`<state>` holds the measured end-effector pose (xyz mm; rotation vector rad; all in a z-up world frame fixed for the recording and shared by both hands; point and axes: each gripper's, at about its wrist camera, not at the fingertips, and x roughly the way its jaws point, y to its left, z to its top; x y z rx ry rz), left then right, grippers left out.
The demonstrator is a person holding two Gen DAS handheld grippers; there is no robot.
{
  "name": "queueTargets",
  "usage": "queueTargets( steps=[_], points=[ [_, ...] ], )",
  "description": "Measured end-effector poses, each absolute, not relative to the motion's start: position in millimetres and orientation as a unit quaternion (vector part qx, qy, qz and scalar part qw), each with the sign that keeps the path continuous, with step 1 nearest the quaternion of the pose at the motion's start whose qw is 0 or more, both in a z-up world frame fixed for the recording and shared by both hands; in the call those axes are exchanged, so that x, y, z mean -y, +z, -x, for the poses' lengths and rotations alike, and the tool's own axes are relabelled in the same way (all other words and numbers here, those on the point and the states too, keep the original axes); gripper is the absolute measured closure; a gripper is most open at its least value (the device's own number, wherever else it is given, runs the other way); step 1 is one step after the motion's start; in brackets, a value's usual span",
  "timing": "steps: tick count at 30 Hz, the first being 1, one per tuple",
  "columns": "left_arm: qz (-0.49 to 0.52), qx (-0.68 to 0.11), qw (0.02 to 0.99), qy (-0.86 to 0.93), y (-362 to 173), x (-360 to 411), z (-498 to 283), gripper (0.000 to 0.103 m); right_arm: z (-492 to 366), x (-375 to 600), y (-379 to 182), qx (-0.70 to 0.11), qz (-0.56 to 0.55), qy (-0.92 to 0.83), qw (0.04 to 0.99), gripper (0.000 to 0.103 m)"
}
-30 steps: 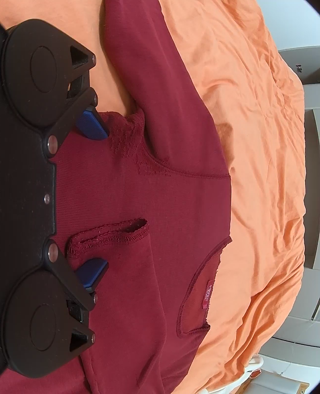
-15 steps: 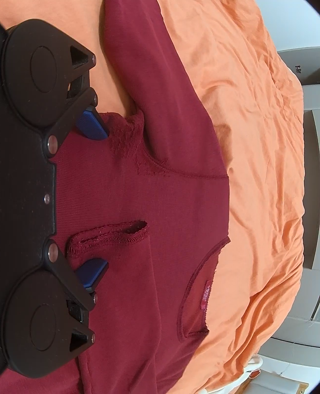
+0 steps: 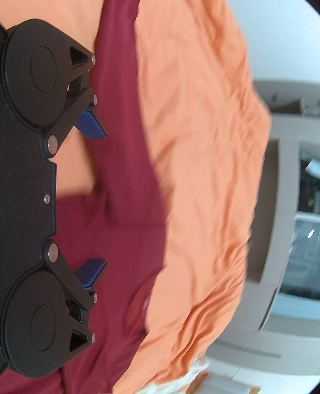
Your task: Fold small clothes
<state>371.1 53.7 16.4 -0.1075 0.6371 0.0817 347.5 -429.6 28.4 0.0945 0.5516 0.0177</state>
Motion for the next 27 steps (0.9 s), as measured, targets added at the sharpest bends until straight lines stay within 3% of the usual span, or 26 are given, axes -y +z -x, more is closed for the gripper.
queueTargets(
  steps=[7, 12, 20, 23, 24, 26, 27],
  points=[
    [0.101, -0.278, 0.931, 0.212, 38, -153, -349, 0.001, -363, 401, 30, -0.257, -0.093, 0.041, 0.961, 0.0],
    [0.208, -0.292, 0.898, 0.255, 38, -230, -329, 0.001, -369, 383, 25, -0.243, -0.103, 0.06, 0.963, 0.0],
    [0.307, -0.281, 0.876, 0.243, 20, -286, -320, 0.001, -377, 370, 13, -0.259, -0.117, 0.073, 0.956, 0.0],
    [0.328, -0.262, 0.868, 0.266, 15, -297, -327, 0.014, -378, 367, 8, -0.266, -0.117, 0.073, 0.954, 0.0],
    [0.333, -0.255, 0.864, 0.278, 12, -300, -330, 0.022, -378, 366, 7, -0.268, -0.116, 0.073, 0.954, 0.0],
    [0.346, -0.241, 0.856, 0.299, 7, -304, -331, 0.041, -378, 365, 5, -0.271, -0.115, 0.074, 0.953, 0.0],
    [0.355, -0.233, 0.851, 0.308, 6, -306, -331, 0.06, -378, 365, 4, -0.272, -0.115, 0.074, 0.953, 0.0]
  ],
)
